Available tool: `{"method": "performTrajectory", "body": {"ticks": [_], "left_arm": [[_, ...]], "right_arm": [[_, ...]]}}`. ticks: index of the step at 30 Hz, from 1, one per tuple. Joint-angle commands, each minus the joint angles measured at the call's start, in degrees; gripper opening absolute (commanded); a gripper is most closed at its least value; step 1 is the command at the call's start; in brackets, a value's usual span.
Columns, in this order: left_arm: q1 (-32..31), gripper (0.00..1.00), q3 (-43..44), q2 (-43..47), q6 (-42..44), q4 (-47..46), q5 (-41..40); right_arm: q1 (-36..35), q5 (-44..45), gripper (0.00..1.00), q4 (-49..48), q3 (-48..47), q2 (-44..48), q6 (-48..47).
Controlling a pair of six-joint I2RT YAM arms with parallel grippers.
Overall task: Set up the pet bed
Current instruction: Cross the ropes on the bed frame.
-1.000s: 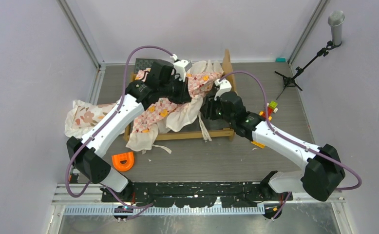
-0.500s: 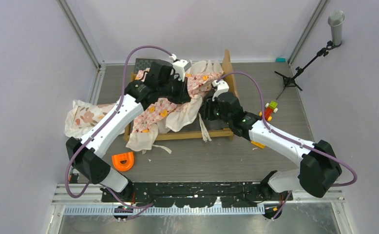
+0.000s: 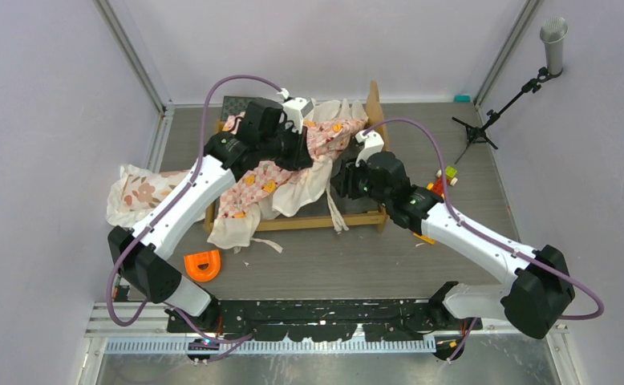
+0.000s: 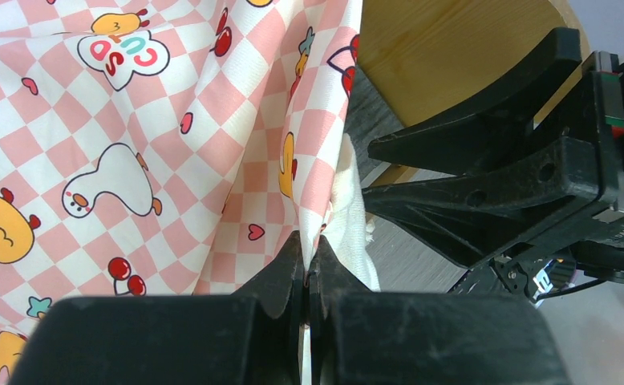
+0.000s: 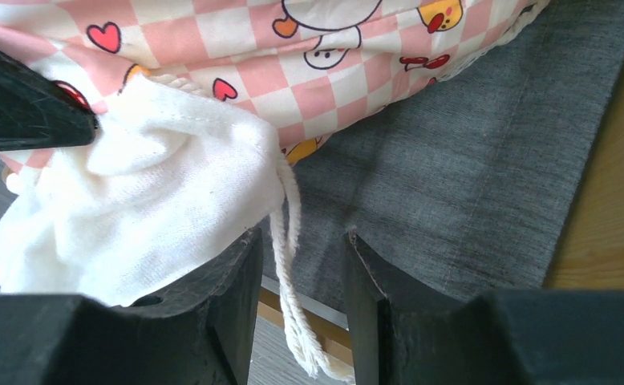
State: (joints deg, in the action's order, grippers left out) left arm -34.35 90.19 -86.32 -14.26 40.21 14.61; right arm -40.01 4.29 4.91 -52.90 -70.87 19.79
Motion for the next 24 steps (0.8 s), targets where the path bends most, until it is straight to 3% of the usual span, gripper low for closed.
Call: {"method": "performTrajectory", "body": {"ticks": [1,24], "left_arm": [[0.5,0.0,0.21,2.77,1.08,-0.29,1.12],[0.95,0.0,-0.76,3.29,0.81,-0.61,1.52]], "right_arm": [[0.15,1.87,0.46,-0.26,-2.2,0.02,-1.15],[0.37,0.13,0.46,-2.56,-4.13,-5.12,-0.92]]}}
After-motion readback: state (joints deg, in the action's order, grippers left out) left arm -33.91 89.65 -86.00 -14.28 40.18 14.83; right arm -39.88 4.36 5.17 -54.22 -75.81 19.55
